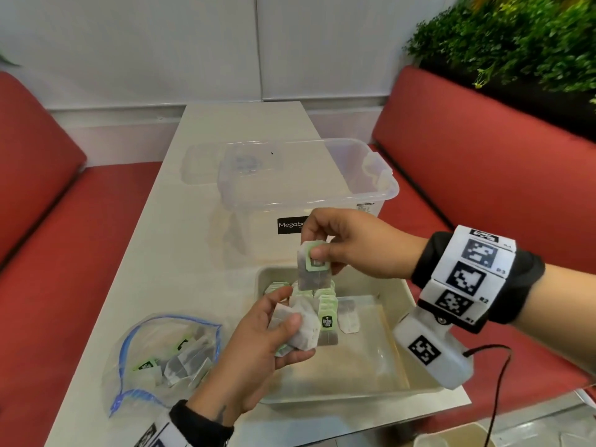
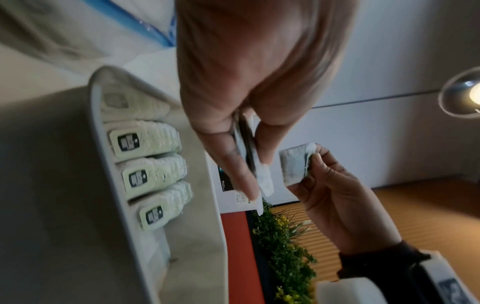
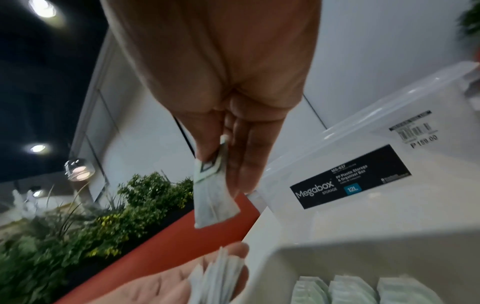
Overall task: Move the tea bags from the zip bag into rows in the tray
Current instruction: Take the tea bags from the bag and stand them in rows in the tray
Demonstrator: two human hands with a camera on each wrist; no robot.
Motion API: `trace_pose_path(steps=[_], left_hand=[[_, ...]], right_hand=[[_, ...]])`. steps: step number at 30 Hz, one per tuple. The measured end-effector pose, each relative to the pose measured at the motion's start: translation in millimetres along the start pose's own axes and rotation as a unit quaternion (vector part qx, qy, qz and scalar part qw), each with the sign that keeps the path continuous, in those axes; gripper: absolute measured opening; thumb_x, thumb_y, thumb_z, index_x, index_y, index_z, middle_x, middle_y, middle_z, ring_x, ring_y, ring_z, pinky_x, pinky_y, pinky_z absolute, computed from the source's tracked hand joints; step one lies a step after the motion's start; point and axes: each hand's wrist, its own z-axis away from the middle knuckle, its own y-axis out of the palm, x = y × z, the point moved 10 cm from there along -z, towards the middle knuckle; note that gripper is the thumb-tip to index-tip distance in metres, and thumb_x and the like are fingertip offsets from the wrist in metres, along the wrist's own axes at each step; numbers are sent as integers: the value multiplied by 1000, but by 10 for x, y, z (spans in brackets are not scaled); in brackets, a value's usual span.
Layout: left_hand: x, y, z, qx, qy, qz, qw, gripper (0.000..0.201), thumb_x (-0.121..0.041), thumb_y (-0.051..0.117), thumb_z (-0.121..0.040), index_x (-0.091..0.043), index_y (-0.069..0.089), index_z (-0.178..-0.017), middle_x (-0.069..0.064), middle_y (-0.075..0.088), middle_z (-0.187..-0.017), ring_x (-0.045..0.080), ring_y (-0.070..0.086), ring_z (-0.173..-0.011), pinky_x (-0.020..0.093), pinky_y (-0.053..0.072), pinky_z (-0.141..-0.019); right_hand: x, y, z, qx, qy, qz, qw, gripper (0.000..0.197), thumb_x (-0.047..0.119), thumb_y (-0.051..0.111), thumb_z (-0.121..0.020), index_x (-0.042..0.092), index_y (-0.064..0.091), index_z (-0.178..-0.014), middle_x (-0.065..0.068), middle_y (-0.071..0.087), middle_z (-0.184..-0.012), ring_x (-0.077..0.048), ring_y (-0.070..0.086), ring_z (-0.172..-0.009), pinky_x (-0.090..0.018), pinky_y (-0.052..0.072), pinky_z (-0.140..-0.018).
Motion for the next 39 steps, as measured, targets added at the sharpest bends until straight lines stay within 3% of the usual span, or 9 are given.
trace_pose_path(steps=[6, 12, 16, 19, 24, 32, 34, 36, 39], left_hand=[[-280, 95, 54, 31, 124, -146, 981, 40, -1, 63, -85, -29, 54, -112, -13, 51, -124, 4, 67, -87, 30, 56, -59], [-386, 209, 82, 60, 189, -237, 951, 32, -12, 66, -80, -42, 59, -90, -36, 28, -139, -9, 46, -115, 27, 56, -58], [-345, 330, 67, 100, 188, -319, 923, 45, -8, 62, -87, -50, 60, -103, -39, 15, -141, -13, 36, -122, 26, 56, -61], [-306, 359, 27, 113, 175, -339, 917, 47, -10, 61, -88, -50, 57, -112, -35, 21, -140, -3, 36, -125, 26, 57, -60], [-225, 406, -1, 137, 146, -340, 919, 49, -6, 57, -90, -45, 50, -119, -30, 42, -117, 0, 52, -102, 30, 58, -63], [-101, 257, -8, 128, 138, -369, 910, 44, -16, 57, -90, -47, 52, -121, -24, 41, -127, 7, 48, -118, 32, 58, -70], [-66, 168, -10, 96, 156, -407, 895, 45, -24, 56, -89, -53, 48, -123, -26, 38, -133, -3, 35, -129, 39, 52, -91], [-57, 125, 19, 67, 183, -448, 872, 47, -25, 56, -91, -58, 43, -122, -32, 31, -137, -23, 17, -128, 29, 35, -110], [-84, 150, 76, 40, 212, -480, 850, 51, -22, 55, -93, -58, 34, -121, -35, 24, -136, -37, 4, -117, -8, 11, -94]], right_hand=[[-104, -60, -8, -9, 13, 103, 995, 23, 7, 64, -85, 22, 52, -75, 13, 55, -68, 5, 52, -55, -8, 41, -57], [-131, -82, -4, -16, 12, 193, 981, 21, 13, 67, -83, 25, 52, -76, 15, 55, -75, 3, 50, -66, -7, 37, -60], [-118, -20, 5, 4, 5, 206, 979, 18, 18, 71, -80, 29, 57, -75, 15, 57, -71, 1, 52, -67, -14, 39, -63], [-87, -11, 11, -4, -4, 224, 975, 14, 21, 72, -78, 30, 62, -73, 17, 56, -69, 3, 52, -66, -13, 38, -63], [-79, 33, 22, 7, -6, 231, 973, 7, 21, 72, -78, 27, 71, -80, 9, 63, -69, -2, 54, -64, -23, 45, -66], [-266, 33, 6, 24, 45, 198, 979, 16, 34, 72, -79, 26, 70, -93, 8, 66, -74, 4, 56, -58, -14, 44, -63], [-544, 27, -6, 68, 110, 231, 964, 13, 24, 64, -87, 24, 70, -98, 6, 69, -81, 0, 56, -55, -18, 47, -66], [-861, 111, 56, 147, 175, 309, 923, 22, 16, 55, -91, 22, 69, -107, 4, 70, -95, -10, 62, -72, -23, 49, -75], [-1259, 375, 191, 278, 205, 439, 829, 38, 10, 44, -96, 23, 56, -130, 1, 56, -132, -19, 53, -117, -28, 39, -98]])
